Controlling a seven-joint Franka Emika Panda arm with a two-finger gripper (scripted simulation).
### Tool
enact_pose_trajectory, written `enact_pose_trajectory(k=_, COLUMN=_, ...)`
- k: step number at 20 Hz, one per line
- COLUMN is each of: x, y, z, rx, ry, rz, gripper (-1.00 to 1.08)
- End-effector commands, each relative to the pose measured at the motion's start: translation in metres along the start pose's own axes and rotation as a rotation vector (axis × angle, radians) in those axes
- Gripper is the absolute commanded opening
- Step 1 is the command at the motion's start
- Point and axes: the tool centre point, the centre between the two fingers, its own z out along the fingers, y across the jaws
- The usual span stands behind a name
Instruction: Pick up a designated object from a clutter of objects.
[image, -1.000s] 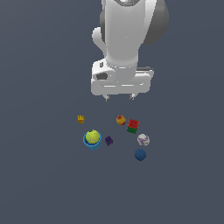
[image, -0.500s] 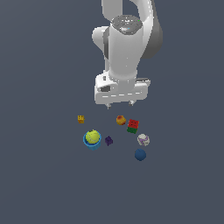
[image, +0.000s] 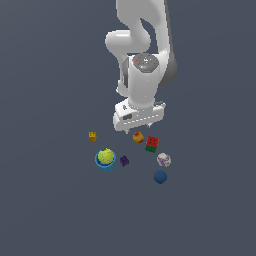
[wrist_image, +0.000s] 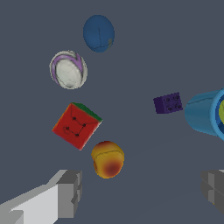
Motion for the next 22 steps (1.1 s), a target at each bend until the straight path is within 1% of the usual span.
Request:
enact_pose_trajectory(k=1, x=-0.007, y=-0.005, z=0.02, rx=-0.002, ry=0.005, rz=-0.048, gripper=1.0)
enact_pose_trajectory(k=6, x=-0.021, y=-0.015, z=0.051, rx=-0.004, ry=0.013, rz=-0.128, gripper=1.0)
enact_pose_trajectory(k=11, x=-0.032, y=-0.022, z=0.071, rx=-0.003, ry=0.019, rz=-0.185, gripper=1.0)
enact_pose_trajectory(k=16, x=-0.039, y=-0.026, z=0.081, rx=-0.003, ry=0.022, rz=-0.217, gripper=1.0)
enact_pose_trajectory(k=22, x=-0.04, y=-0.027, z=0.083, rx=-0.002, ry=0.022, rz=-0.221, gripper=1.0)
